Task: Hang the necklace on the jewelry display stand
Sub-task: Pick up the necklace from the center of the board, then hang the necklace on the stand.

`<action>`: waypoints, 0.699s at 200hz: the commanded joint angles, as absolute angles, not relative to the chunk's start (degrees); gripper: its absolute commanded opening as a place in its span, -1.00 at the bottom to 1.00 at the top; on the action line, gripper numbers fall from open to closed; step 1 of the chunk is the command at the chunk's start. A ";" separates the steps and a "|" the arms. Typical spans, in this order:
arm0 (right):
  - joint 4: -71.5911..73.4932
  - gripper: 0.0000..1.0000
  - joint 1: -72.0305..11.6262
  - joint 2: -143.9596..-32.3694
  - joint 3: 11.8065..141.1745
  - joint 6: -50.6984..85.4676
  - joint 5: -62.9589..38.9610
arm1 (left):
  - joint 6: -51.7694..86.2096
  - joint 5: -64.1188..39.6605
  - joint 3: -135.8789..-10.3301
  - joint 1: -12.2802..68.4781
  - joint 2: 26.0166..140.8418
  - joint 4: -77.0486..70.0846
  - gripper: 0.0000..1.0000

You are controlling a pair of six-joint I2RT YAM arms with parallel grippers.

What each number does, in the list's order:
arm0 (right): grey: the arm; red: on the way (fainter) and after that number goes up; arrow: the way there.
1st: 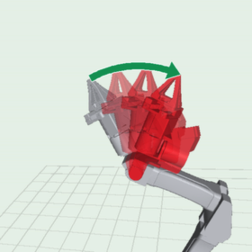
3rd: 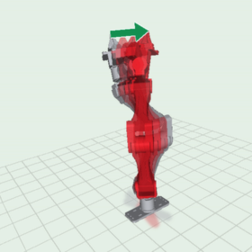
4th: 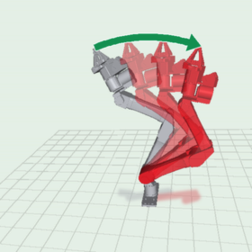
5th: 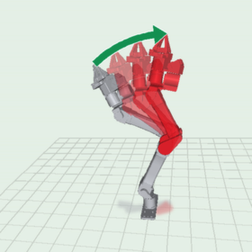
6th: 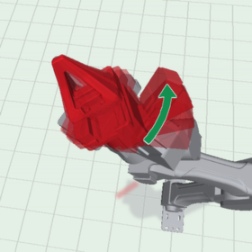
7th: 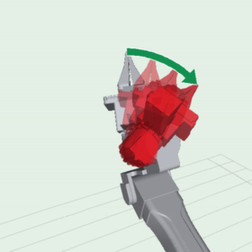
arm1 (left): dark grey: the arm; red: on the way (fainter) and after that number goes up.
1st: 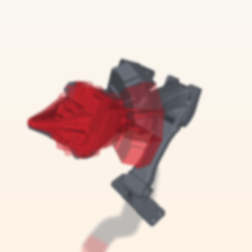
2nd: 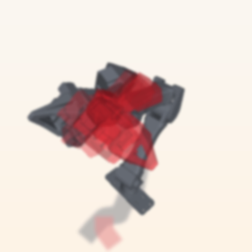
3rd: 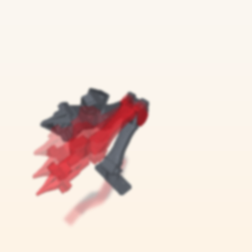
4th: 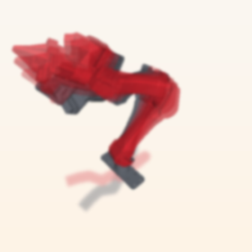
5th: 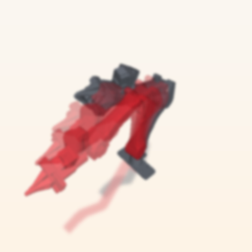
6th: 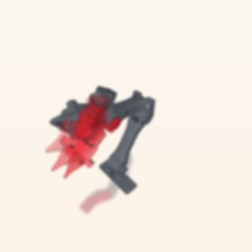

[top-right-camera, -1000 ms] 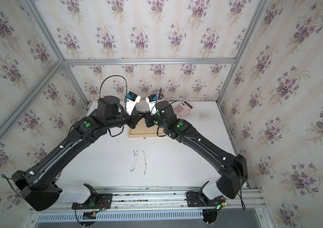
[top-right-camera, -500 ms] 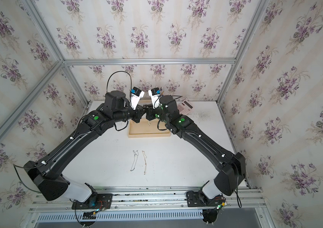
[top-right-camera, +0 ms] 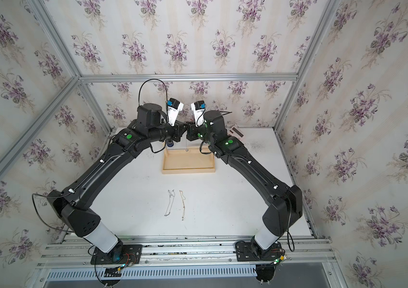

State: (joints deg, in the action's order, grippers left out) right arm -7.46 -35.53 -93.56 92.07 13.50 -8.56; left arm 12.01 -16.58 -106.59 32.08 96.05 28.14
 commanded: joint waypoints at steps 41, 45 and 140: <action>-3.74 -0.92 -33.13 -94.22 92.46 13.09 -10.54 | 12.89 -19.04 -112.48 31.19 101.41 26.85 -0.92; -3.66 -0.92 -33.01 -94.23 92.46 13.10 -10.55 | 12.92 -19.31 -113.14 31.12 101.92 26.83 -0.92; -0.70 -0.92 -28.64 -95.28 91.97 13.45 -9.55 | 14.14 -22.60 -123.87 30.90 111.09 28.18 -0.92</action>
State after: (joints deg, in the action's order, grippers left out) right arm -3.97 -28.99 -94.85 91.98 13.61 -8.32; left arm 13.76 -22.76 -122.13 31.14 109.73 28.84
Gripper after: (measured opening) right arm 0.048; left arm 0.056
